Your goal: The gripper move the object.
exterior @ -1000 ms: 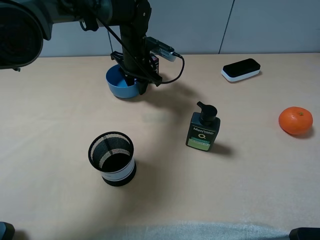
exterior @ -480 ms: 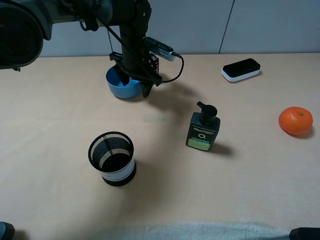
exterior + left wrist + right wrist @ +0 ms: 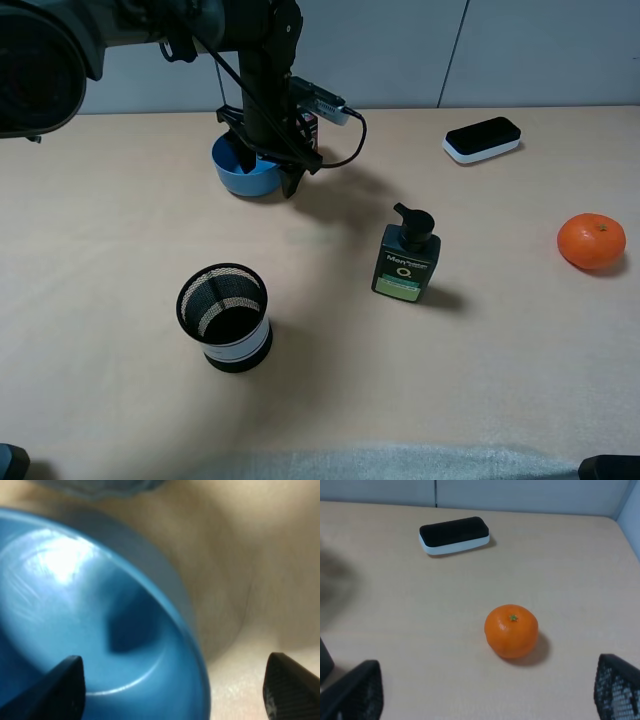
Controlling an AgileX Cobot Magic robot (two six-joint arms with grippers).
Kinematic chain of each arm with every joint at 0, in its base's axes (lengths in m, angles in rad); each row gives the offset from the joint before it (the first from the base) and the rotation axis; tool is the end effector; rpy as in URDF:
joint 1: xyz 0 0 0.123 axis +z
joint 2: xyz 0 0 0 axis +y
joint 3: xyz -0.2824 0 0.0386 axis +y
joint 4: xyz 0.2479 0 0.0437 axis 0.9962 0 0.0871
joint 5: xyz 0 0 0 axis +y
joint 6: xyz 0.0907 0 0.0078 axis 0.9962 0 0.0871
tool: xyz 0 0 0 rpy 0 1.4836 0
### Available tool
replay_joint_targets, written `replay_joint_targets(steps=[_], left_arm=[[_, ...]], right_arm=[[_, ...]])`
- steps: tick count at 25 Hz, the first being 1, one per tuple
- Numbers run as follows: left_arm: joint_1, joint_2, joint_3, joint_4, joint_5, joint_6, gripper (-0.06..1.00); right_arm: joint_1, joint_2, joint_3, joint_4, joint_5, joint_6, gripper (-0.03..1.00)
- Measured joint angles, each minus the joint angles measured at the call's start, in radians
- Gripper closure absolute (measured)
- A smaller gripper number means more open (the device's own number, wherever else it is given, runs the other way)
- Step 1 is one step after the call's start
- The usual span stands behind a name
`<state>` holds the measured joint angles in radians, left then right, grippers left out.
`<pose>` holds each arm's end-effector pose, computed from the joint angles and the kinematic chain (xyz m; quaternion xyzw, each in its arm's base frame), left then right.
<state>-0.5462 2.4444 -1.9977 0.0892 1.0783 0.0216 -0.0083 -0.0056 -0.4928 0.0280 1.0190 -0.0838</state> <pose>0.4274 -0.2514 0.1171 0.2969 0.9517 0.0220 0.0746 -0.0032 0.0022 0.2786 -0.0320 0.8419 -0.0108 0.5386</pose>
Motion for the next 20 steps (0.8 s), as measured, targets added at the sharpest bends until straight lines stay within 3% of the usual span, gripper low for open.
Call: replay_joint_targets(steps=[9, 20], left_arm=[[0.000, -0.063, -0.003, 0.001, 0.055, 0.000, 0.22], [-0.003, -0.169, -0.003, 0.092, 0.081, -0.047, 0.22]], right_arm=[[0.000, 0.000, 0.000, 0.000, 0.000, 0.000, 0.33], [0.000, 0.000, 0.000, 0.001, 0.000, 0.000, 0.33]])
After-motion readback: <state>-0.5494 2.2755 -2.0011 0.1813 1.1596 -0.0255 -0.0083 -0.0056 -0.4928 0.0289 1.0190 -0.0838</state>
